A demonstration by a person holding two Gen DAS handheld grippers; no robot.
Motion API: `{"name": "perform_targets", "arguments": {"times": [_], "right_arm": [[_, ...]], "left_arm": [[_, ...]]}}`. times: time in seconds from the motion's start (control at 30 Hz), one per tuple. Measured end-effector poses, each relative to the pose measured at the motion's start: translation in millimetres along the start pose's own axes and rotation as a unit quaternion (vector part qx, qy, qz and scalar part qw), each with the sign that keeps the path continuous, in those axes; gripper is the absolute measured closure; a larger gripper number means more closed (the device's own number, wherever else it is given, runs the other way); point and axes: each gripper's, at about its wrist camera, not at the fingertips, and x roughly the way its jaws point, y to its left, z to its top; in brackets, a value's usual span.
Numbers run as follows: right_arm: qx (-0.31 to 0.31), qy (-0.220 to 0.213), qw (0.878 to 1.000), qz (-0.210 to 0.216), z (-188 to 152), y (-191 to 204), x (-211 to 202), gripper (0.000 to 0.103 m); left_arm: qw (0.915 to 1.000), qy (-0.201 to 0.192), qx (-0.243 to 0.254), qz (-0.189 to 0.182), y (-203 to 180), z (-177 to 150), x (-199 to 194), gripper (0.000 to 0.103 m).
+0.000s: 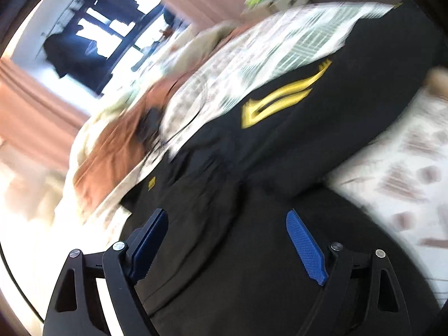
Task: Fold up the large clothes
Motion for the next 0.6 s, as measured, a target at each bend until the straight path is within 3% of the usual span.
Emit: {"name": "perform_targets", "arguments": {"times": [0.37,0.6], "right_arm": [[0.084,-0.068,0.994,-0.034,35,-78,-44,0.016],[0.121,-0.103,0.987,-0.02,53,-118,-48,0.017]], "left_arm": [[0.9952,0.021,0.088,-0.037,-71,-28,5,0.002],[0.9954,0.036,0.084,-0.031,-68,-33,18,0.002]]}}
